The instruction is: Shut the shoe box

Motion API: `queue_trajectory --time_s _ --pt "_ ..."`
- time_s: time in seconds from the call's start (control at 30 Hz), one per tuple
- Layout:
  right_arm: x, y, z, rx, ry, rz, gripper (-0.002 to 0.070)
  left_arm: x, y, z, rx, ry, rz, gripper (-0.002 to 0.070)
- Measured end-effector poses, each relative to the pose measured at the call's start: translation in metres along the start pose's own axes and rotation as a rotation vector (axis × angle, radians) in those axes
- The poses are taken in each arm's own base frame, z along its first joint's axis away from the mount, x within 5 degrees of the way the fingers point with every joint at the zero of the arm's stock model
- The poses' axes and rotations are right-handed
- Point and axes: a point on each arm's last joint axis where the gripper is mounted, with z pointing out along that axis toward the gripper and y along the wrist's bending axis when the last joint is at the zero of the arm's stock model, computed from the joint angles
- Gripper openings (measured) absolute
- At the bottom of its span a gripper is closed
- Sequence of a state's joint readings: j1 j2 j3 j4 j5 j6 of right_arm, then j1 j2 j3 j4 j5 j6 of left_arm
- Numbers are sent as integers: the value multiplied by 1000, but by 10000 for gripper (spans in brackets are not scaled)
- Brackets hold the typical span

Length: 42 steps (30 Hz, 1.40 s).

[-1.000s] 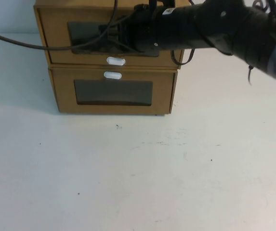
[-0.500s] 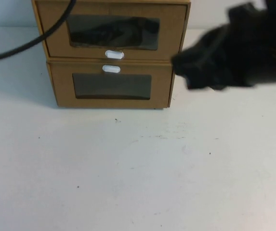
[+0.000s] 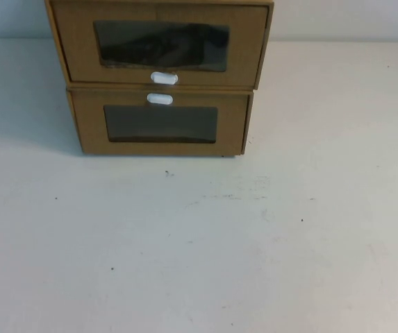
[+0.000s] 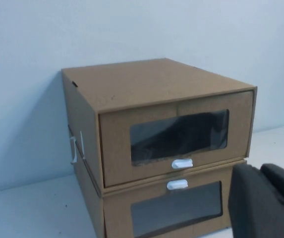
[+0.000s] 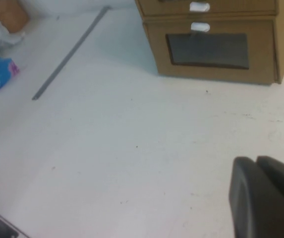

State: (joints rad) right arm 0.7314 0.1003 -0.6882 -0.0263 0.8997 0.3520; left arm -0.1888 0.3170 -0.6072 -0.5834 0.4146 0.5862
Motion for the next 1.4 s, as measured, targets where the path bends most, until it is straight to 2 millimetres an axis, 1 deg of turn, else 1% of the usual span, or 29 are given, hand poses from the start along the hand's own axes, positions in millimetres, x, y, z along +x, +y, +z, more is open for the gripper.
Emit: queue_trajectory --time_s 0.07,0.13,0.27,0.37,0.47,0.5,0.6,0.63,0.7,0.83,0.87,1.0,1.07,1.2,1.23,1.27,1.4 --pt "14 -6 -8 -6 -38 8 -11 22 -3 -13 -7 -20 0 -2" --pt "25 -10 -6 3 -28 8 -11 41 -4 -19 -26 -42 3 -2" --pt "44 -16 19 13 0 -12 -11 75 -4 -26 -57 -71 17 -2" --pt "57 -19 42 -21 -76 -23 -11 104 -3 -20 -66 -22 6 -2" --pt "74 -24 64 -61 -182 -33 -11 135 0 -13 -88 42 -11 -2" --pt "78 -25 69 -77 -221 -34 -11 142 1 -12 -101 49 -15 -2" --pt "104 -33 86 -100 -240 11 -11 163 4 -8 -142 63 -24 -2" --pt "112 -35 89 -99 -222 35 -11 166 5 -8 -148 64 -25 -2" --pt "123 -38 93 -97 -176 96 -11 167 5 -8 -152 62 -30 -2" --pt "134 -40 95 -77 -69 135 -11 168 5 -8 -149 65 -42 -2" --pt "135 -40 95 -77 -50 154 -11 168 5 -8 -146 69 -42 -2" --pt "140 -36 95 -115 13 331 -11 169 4 -8 -141 76 -43 -2" --pt "141 -35 95 -130 33 391 -11 169 4 -8 -141 77 -43 -2" --pt "142 -33 95 -141 51 434 -11 169 4 -8 -141 76 -45 -2" --pt "142 -34 95 -137 47 421 -11 169 4 -8 -141 76 -47 -2" --pt "141 -35 95 -124 30 364 -11 169 4 -8 -141 76 -46 -2" --pt "138 -44 96 -23 -25 -31 -11 169 4 -8 -141 76 -46 -2"
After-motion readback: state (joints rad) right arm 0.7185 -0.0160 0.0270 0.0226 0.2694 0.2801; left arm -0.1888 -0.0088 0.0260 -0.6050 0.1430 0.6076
